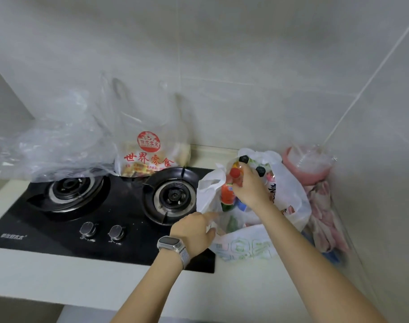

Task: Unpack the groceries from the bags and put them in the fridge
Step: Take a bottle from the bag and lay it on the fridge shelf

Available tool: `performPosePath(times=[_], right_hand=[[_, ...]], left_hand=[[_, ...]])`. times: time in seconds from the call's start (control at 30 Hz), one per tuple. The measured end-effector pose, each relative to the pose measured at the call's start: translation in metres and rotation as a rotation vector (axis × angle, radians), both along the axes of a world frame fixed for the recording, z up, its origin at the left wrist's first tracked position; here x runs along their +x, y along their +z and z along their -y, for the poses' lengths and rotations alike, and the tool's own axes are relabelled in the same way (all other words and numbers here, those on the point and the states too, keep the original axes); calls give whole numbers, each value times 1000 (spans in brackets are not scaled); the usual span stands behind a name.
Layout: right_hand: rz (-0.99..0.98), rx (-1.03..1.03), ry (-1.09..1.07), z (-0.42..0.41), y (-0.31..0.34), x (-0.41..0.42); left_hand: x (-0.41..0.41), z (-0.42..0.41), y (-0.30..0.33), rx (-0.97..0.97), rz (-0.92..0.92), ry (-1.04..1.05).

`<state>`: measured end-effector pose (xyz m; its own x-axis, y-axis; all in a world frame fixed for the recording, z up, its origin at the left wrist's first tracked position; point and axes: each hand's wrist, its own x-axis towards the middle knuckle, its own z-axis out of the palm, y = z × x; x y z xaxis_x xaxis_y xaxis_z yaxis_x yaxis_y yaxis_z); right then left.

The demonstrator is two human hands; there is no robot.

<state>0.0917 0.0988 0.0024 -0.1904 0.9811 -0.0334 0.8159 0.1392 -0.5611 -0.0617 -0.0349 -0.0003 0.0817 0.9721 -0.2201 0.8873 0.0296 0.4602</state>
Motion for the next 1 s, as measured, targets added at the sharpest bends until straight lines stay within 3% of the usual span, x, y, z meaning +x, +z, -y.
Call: performPosePath(times=[0.17, 0.3, 0.53, 0.63, 0.8, 1.0], right_hand=[[200, -51, 84, -44, -17, -12], [240, -21, 108, -43, -28, -7], [145, -62, 5, -14, -28, 1], [81, 15, -73, 5, -19, 7], [-73, 117, -229, 47, 27, 19], [-244, 145, -443, 117, 87, 41]], left_hand=[[3, -17, 1, -120, 218, -4], [1, -23, 2, -169, 334, 2], [-4, -34, 5, -128, 476, -23], [-4, -36, 6, -113, 572, -24], [6, -43, 8, -2, 696, -93], [40, -42, 21, 131, 672, -314]])
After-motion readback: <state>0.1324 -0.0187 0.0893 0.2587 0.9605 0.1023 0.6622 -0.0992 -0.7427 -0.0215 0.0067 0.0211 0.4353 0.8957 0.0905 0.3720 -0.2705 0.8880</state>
